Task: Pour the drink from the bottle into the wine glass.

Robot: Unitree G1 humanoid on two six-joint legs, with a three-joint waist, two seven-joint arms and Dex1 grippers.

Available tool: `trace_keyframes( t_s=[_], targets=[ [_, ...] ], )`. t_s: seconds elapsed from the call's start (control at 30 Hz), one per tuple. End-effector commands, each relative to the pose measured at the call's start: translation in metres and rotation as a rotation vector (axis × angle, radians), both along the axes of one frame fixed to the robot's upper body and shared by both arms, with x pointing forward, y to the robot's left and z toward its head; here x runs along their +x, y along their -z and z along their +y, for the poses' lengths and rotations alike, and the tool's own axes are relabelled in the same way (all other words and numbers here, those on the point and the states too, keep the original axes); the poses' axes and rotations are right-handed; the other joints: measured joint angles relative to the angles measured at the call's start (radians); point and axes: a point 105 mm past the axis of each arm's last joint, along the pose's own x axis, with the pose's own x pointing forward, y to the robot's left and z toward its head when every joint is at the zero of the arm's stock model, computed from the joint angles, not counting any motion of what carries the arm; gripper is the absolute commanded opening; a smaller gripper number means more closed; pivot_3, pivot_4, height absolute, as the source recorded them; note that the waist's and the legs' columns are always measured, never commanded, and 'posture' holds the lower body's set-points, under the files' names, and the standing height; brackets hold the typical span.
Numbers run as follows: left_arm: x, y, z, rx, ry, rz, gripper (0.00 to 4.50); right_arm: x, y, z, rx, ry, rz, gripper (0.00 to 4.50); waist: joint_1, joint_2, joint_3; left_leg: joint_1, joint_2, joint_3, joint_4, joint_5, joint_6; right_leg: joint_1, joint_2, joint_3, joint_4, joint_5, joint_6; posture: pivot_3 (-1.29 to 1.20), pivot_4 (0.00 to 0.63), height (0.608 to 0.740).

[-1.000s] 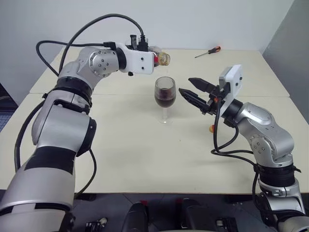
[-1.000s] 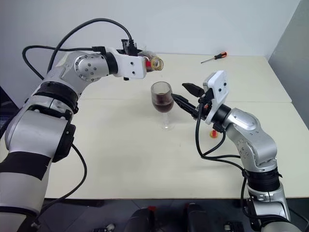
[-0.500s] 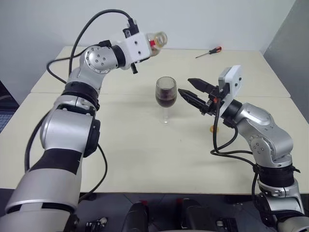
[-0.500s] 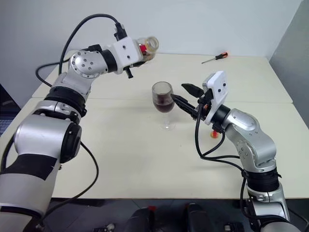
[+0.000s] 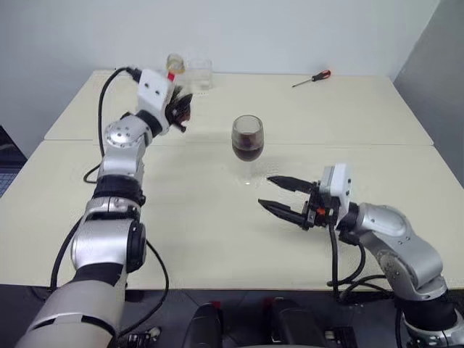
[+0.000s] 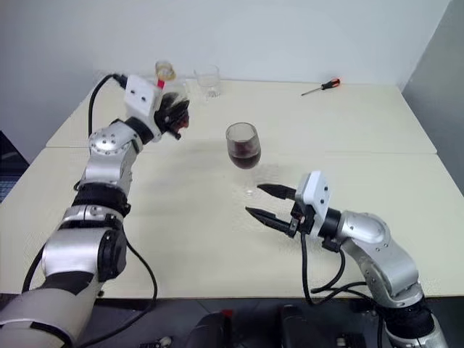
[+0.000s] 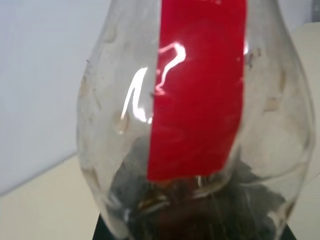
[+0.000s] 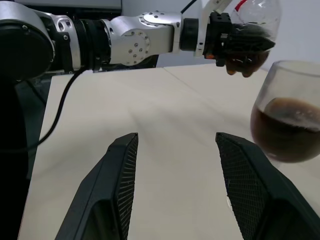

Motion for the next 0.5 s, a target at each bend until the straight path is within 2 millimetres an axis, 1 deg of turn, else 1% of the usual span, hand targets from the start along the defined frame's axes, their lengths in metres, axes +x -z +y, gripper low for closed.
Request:
trace_keyframes(
  t_s=[0.03, 0.13, 0.27, 0.4, 0.5],
  targets=[
    [-0.011, -0.025, 0.027, -0.08, -0.092, -0.098, 1.01, 0.0, 0.001, 0.005, 0.006, 0.005, -0.031, 2.65, 0.001, 0.0, 0.0, 0.0, 0.0, 0.0, 0.0, 0.0, 0.0, 0.0, 0.0, 0.0, 0.0, 0.0, 0.0, 0.0, 0.15, 0.74],
    [-0.018, -0.015, 0.045, -0.125, -0.17, -0.102, 1.01, 0.011, 0.006, 0.006, 0.021, 0.058, 0.008, 2.65, 0.002, 0.0, 0.0, 0.0, 0.001, -0.001, 0.0, 0.0, 0.0, 0.001, -0.001, 0.0, 0.0, 0.0, 0.0, 0.0, 0.15, 0.74],
    [-0.024, 0.003, 0.068, -0.187, -0.272, -0.084, 1.01, 0.02, 0.003, 0.01, 0.047, 0.089, 0.018, 2.65, 0.004, 0.0, 0.0, 0.0, 0.0, -0.001, 0.001, 0.0, 0.0, 0.001, -0.002, 0.0, 0.0, 0.0, 0.0, 0.0, 0.15, 0.74],
    [-0.029, 0.024, 0.08, -0.215, -0.33, -0.058, 1.01, 0.023, 0.002, 0.013, 0.066, 0.103, 0.027, 2.65, 0.006, -0.002, -0.001, 0.0, 0.0, -0.002, 0.001, 0.0, 0.0, 0.001, -0.003, 0.0, 0.0, 0.0, 0.0, 0.0, 0.15, 0.74],
    [-0.028, 0.037, 0.084, -0.229, -0.351, -0.032, 1.01, 0.024, 0.002, 0.015, 0.069, 0.103, 0.031, 2.65, 0.007, -0.003, -0.002, 0.0, 0.0, -0.002, 0.001, 0.0, 0.0, 0.002, -0.003, -0.001, 0.0, 0.0, 0.0, 0.0, 0.15, 0.74]
  ],
)
